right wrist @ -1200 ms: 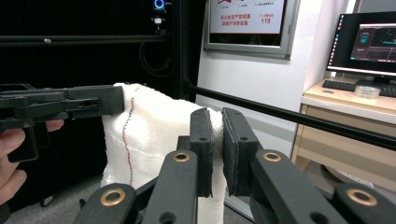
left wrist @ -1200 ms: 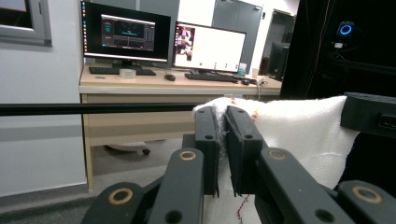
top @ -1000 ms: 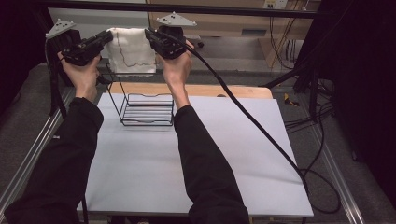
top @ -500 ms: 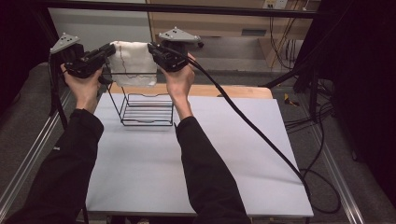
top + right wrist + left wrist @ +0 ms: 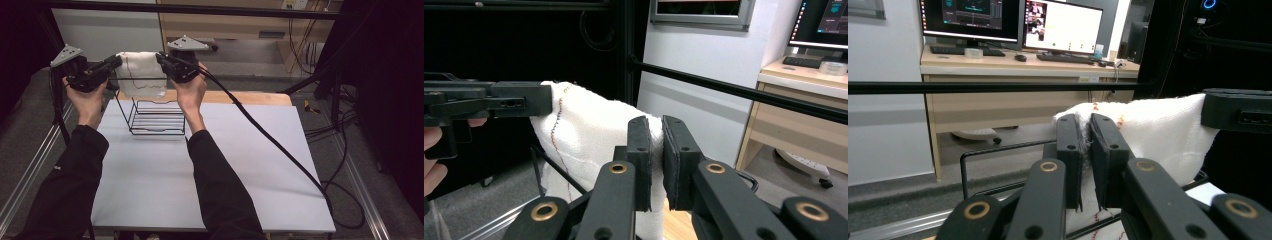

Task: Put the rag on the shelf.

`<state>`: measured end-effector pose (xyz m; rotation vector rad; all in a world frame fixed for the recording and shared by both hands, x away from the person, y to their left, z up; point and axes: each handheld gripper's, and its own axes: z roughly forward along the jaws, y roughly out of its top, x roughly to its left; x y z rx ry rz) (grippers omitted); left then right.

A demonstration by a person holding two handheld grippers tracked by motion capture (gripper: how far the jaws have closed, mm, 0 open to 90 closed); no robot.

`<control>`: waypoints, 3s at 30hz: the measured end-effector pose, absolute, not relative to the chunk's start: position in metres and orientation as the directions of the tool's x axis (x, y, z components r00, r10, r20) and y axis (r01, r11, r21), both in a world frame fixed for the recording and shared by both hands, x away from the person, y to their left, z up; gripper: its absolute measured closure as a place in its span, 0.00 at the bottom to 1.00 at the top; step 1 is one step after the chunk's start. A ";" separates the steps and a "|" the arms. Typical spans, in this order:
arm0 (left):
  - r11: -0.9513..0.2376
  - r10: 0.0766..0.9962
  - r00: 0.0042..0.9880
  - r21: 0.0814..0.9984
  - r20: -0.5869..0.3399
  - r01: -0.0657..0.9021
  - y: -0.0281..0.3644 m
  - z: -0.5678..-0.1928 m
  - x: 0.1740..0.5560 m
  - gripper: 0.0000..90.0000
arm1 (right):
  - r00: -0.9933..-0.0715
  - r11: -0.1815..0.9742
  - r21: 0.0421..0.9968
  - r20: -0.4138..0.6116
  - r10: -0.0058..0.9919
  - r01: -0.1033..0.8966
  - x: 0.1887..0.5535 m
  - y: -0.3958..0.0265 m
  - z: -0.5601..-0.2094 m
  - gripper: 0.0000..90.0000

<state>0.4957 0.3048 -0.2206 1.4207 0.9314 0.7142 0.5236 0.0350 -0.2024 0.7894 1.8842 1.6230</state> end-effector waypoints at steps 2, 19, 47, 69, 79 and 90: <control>0.061 0.865 0.489 0.991 -0.114 0.122 0.305 -0.221 0.494 0.92 | -0.694 0.114 0.990 -0.022 0.720 0.087 0.522 0.034 -0.202 0.93; 0.043 0.851 0.516 0.992 -0.099 0.119 0.308 -0.231 0.475 0.92 | -0.722 0.159 0.985 -0.063 0.689 0.065 0.499 0.030 -0.211 0.92; 0.002 0.848 0.521 0.984 -0.096 0.179 0.313 -0.241 0.447 0.87 | -0.754 0.246 0.966 -0.104 0.649 0.079 0.480 0.030 -0.240 0.92; -0.132 0.850 0.526 0.950 -0.039 0.284 0.280 -0.240 0.463 0.99 | -0.756 0.264 0.961 -0.111 0.645 0.084 0.477 0.029 -0.249 0.91; -0.137 0.850 0.525 0.941 -0.049 0.309 0.280 -0.252 0.466 0.99 | -0.769 0.266 0.959 -0.098 0.632 0.096 0.475 0.027 -0.248 0.81; -0.149 0.850 0.525 0.934 -0.047 0.324 0.277 -0.262 0.469 0.99 | -0.782 0.270 0.948 -0.040 0.623 0.167 0.481 0.026 -0.240 0.98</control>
